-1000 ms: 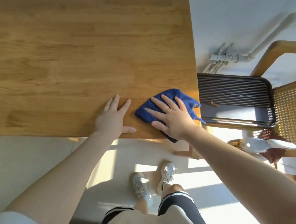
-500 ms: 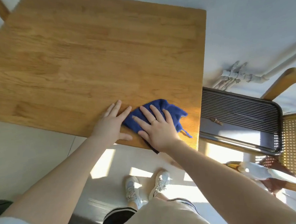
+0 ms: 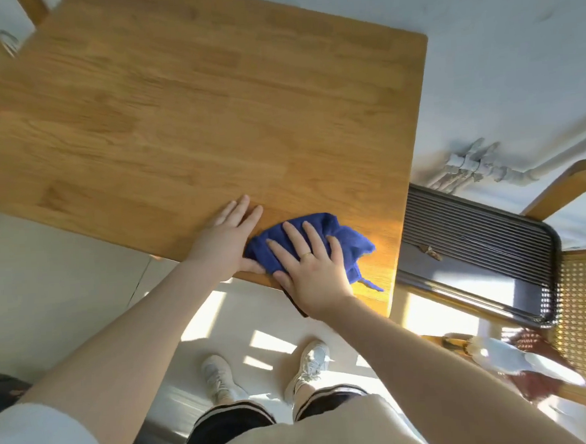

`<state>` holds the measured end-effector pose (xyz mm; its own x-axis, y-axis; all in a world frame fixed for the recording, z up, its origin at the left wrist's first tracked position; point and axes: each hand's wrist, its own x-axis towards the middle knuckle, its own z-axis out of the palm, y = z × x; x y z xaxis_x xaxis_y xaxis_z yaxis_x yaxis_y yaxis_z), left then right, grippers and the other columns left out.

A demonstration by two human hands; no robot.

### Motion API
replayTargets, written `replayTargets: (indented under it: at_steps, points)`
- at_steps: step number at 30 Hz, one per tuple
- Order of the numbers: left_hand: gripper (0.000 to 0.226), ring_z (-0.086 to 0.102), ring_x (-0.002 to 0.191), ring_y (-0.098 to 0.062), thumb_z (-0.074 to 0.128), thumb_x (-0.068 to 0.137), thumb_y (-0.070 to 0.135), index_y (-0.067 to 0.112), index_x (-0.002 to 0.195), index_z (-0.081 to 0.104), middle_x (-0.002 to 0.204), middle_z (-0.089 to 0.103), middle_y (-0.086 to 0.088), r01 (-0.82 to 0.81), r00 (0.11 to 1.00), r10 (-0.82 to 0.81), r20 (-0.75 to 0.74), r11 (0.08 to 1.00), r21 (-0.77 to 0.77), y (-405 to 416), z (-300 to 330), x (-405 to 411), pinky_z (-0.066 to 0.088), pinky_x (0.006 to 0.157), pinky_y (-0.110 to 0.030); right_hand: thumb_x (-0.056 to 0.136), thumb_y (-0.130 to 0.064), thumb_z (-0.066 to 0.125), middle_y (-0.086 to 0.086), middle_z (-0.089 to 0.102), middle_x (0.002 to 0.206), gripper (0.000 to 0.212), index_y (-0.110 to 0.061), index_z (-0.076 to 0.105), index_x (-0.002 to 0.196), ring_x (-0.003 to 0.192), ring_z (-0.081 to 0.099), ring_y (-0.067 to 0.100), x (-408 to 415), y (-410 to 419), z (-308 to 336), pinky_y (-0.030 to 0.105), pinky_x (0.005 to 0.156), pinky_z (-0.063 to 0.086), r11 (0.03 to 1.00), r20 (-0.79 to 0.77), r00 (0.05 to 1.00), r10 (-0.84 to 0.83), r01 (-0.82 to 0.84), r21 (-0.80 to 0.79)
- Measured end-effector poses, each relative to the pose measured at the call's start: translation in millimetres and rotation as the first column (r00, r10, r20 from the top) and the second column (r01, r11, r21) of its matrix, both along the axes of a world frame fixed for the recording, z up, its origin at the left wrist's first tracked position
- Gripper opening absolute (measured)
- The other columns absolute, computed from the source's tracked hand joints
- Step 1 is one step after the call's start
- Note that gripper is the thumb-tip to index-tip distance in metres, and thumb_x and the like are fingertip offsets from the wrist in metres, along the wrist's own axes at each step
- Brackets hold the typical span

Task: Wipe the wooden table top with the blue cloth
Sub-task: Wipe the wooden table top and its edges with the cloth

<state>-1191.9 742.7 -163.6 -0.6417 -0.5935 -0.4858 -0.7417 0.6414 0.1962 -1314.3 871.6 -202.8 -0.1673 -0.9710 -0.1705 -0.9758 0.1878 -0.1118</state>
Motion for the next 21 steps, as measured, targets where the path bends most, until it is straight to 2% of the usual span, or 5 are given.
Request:
replayTargets:
  at_steps: [4, 8, 14, 16, 21]
  points:
    - [0.098, 0.01, 0.145, -0.022, 0.065, 0.083, 0.043, 0.017, 0.15, -0.001, 0.159, 0.001, -0.002, -0.005, 0.999, 0.006, -0.038, 1.0, 0.02, -8, 6, 0, 0.021, 0.115, -0.034, 0.095, -0.049, 0.026, 0.001, 0.017, 0.156, 0.049, -0.037, 0.028, 0.142, 0.142, 0.012, 0.029, -14, -54, 6, 0.055, 0.108, 0.012, 0.984, 0.113, 0.978, -0.176, 0.174, 0.03]
    - [0.07, 0.045, 0.124, -0.029, 0.051, 0.093, 0.034, 0.024, 0.15, 0.011, 0.15, 0.03, -0.001, -0.021, 0.992, 0.0, -0.127, 0.985, -0.169, -24, 24, 20, 0.046, 0.087, -0.039, 0.097, -0.047, 0.026, 0.002, -0.002, 0.157, 0.054, -0.035, 0.01, 0.146, 0.143, -0.007, 0.03, 17, -76, 4, 0.055, 0.11, -0.002, 0.945, 0.11, 0.938, -0.328, 0.324, 0.052]
    - [0.085, 0.0, 0.145, -0.021, 0.059, 0.086, 0.047, 0.025, 0.15, 0.008, 0.159, -0.002, 0.002, 0.084, 0.996, -0.081, 0.033, 0.993, -0.083, -66, 23, 68, 0.018, 0.113, -0.044, 0.09, -0.048, 0.026, 0.005, 0.044, 0.143, 0.049, -0.031, 0.047, 0.131, 0.131, 0.04, 0.032, 85, -42, -3, 0.053, 0.101, 0.027, 0.991, 0.061, 0.99, -0.131, 0.132, -0.028]
    - [0.091, -0.006, 0.145, -0.021, 0.059, 0.083, 0.054, 0.025, 0.15, 0.004, 0.159, -0.008, 0.002, 0.108, 0.992, -0.1, 0.08, 0.989, -0.103, -78, 19, 78, 0.013, 0.114, -0.043, 0.092, -0.049, 0.022, 0.003, 0.04, 0.145, 0.049, -0.035, 0.044, 0.134, 0.134, 0.036, 0.032, 72, -60, 0, 0.054, 0.103, 0.027, 0.988, 0.059, 0.987, -0.148, 0.151, -0.036]
    - [0.101, -0.008, 0.145, -0.023, 0.052, 0.076, 0.069, 0.028, 0.15, -0.002, 0.158, -0.013, 0.0, -0.084, 0.995, 0.087, 0.045, 0.994, -0.067, -100, 8, 92, 0.008, 0.116, -0.043, 0.097, -0.049, 0.018, -0.002, 0.005, 0.157, 0.049, -0.039, 0.016, 0.145, 0.143, -0.002, 0.026, 35, -121, 4, 0.052, 0.111, -0.001, 0.93, 0.089, 0.926, -0.366, 0.367, 0.009]
